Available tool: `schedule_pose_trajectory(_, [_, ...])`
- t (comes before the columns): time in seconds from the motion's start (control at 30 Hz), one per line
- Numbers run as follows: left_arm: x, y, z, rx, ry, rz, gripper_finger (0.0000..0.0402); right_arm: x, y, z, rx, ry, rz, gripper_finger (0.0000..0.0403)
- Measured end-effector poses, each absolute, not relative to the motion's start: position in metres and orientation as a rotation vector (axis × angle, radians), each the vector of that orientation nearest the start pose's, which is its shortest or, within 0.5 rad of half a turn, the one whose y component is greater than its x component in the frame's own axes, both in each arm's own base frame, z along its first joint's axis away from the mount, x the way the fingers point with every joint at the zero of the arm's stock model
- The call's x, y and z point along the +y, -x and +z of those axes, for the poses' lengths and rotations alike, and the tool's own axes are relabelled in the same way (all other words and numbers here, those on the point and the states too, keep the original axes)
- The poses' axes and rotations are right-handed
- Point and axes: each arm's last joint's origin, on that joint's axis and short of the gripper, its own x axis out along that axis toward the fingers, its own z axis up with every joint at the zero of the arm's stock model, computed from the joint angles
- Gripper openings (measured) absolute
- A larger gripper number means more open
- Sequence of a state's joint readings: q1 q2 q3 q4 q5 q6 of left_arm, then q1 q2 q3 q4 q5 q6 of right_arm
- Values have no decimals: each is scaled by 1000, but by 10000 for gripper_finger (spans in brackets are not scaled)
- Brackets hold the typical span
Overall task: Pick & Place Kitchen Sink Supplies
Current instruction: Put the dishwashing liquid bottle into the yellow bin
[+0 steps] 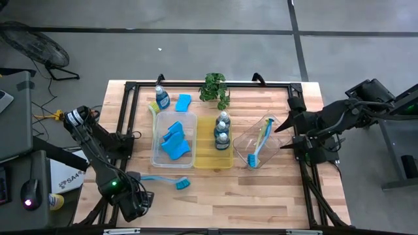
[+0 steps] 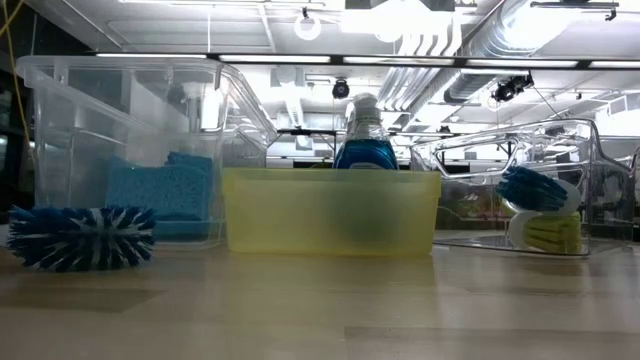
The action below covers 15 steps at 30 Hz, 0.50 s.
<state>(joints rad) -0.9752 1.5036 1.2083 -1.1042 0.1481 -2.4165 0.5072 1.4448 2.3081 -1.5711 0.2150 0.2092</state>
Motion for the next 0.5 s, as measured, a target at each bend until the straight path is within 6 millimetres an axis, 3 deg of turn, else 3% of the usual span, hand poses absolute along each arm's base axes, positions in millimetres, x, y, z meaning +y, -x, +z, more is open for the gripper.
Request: schedule_pose_trajectory(0.5, [-218, -145, 258, 1359, 1184, 1060, 182, 78, -155, 528, 683, 57, 188, 232])
